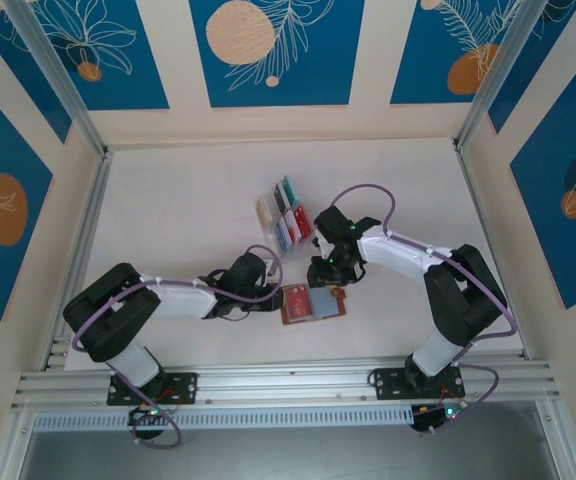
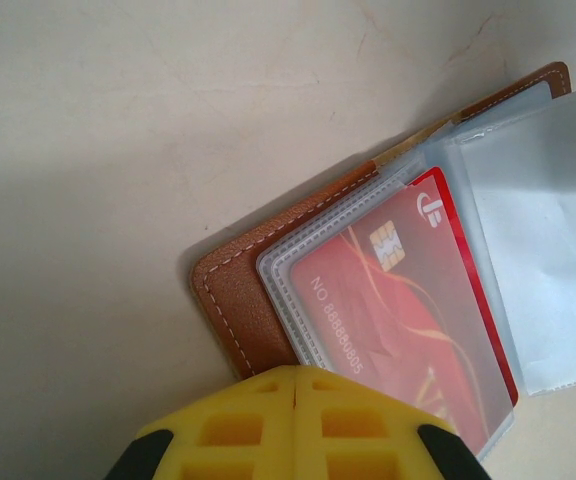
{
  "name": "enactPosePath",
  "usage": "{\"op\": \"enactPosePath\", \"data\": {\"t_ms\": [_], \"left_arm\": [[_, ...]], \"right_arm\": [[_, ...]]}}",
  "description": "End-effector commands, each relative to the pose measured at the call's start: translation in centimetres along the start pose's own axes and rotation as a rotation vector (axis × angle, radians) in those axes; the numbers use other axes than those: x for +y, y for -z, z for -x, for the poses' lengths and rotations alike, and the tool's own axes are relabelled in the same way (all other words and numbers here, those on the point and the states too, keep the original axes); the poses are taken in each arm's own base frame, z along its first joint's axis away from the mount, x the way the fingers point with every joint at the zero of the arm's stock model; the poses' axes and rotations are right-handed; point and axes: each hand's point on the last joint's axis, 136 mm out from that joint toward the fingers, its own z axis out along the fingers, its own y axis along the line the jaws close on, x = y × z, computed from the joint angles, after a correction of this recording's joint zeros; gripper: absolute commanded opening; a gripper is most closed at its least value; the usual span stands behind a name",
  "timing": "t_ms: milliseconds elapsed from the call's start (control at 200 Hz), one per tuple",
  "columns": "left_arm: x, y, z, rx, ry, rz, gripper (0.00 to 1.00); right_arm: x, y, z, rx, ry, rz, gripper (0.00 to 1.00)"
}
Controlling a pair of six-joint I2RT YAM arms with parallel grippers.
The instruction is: Put the credit cards into the card holder
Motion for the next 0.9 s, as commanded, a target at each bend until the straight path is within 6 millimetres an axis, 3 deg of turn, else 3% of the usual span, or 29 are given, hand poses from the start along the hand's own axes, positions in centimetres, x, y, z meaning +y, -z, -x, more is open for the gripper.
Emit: {"op": "enactPosePath", "data": {"t_ms": [0,185,650,895], "left_arm": [[6.1,-0.7,-7.5,0.234,0.069,0.207,0.02],[6.1,-0.7,-7.5,0.234,0.071,0.206,0.02],[6.0,-0.7,-7.5,0.232,0.079,0.195,0.02],[5.9,-0.7,-7.5,0.226,0.107,0.17,0.02]], "right_arm": [[1.5,0.7,0.0,-0.002,0.021,0.038,0.35],[1.3,0.5,-0.4,0.003,0.043,-0.042,0.37],[3.4,-0.6,-1.6,0.041,0.043,0.056,0.33],[4.5,-0.1,-2.5,0.055,0.033,0.15,0.39]]}}
